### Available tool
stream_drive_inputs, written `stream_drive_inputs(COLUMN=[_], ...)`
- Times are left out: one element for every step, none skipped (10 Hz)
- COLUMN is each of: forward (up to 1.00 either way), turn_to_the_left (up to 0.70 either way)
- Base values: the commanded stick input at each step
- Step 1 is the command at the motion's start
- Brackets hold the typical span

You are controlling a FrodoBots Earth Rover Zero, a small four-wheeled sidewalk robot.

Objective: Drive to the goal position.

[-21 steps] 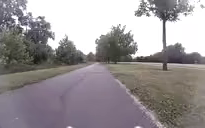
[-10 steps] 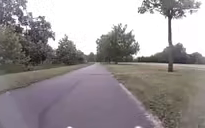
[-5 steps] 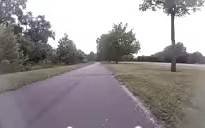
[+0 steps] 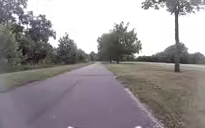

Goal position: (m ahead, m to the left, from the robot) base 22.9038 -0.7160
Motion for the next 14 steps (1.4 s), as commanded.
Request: stream_drive_inputs(forward=[0.68,0.68,0.68,0.68,0.68,0.68,0.68,0.68,0.68,0.68,0.68,0.68,0.68,0.68], turn_to_the_left=[0.00,0.00,0.00,0.00,0.00,0.00,0.00,0.00,0.00,0.00,0.00,0.00,0.00,0.00])
